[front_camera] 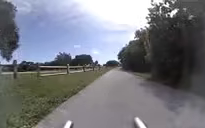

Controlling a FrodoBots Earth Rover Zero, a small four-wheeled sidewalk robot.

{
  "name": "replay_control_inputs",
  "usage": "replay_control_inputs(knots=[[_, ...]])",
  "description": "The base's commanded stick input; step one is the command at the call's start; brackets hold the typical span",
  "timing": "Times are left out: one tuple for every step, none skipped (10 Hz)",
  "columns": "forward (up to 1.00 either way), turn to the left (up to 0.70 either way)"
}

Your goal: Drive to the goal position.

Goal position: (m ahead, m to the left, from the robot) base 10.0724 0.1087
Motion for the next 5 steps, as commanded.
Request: replay_control_inputs(knots=[[0.50,0.00],[0.50,0.00],[0.50,0.00],[0.50,0.00],[0.50,0.00]])
